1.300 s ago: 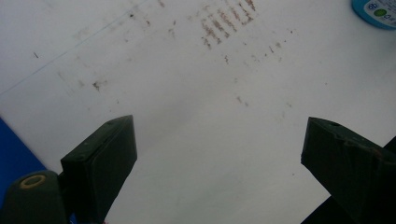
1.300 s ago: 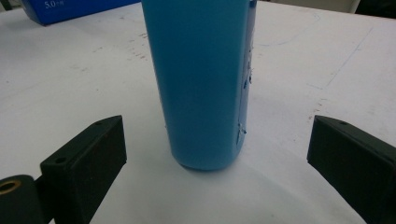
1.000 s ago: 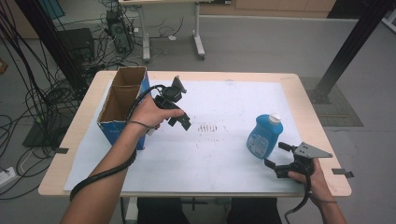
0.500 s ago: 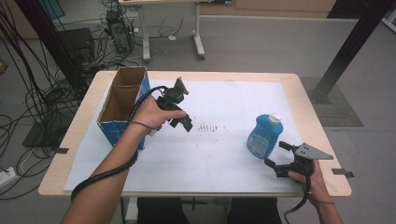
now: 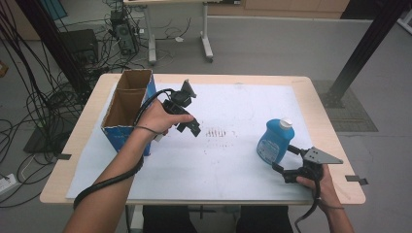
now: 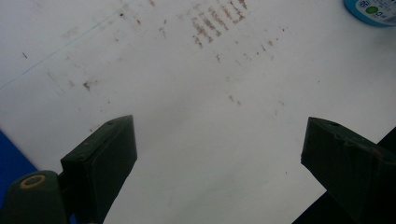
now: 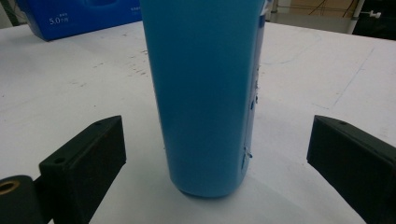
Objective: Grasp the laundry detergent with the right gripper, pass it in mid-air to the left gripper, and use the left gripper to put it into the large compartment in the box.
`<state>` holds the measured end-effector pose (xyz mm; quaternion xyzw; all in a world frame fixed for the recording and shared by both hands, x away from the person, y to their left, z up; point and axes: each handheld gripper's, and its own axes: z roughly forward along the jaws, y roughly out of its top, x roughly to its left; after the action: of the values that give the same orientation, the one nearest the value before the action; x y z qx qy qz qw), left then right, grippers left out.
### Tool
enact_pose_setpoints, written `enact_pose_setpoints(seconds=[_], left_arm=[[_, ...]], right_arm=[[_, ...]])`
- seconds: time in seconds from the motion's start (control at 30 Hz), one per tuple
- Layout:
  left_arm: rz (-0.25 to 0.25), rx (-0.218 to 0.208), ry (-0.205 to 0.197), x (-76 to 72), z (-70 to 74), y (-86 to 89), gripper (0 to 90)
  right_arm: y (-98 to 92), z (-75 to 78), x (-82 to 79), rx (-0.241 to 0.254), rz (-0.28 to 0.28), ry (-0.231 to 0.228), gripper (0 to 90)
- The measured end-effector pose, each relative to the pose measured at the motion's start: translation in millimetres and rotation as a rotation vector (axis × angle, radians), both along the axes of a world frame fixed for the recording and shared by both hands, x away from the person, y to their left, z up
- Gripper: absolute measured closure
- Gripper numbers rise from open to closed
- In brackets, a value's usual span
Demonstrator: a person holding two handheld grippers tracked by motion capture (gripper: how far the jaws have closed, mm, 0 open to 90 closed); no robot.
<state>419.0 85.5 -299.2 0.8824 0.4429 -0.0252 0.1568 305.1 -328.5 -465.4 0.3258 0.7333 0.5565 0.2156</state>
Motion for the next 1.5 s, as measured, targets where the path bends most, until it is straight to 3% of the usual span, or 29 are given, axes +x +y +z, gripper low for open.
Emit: enact_pose_setpoints(seconds=[1.5], left_arm=[[0.002,-0.018,0.013,-4.8,1.9,6.7,10.7]], right_arm=[[25.7,-0.6,25.9,0.000,0.038,-0.036,3.5]])
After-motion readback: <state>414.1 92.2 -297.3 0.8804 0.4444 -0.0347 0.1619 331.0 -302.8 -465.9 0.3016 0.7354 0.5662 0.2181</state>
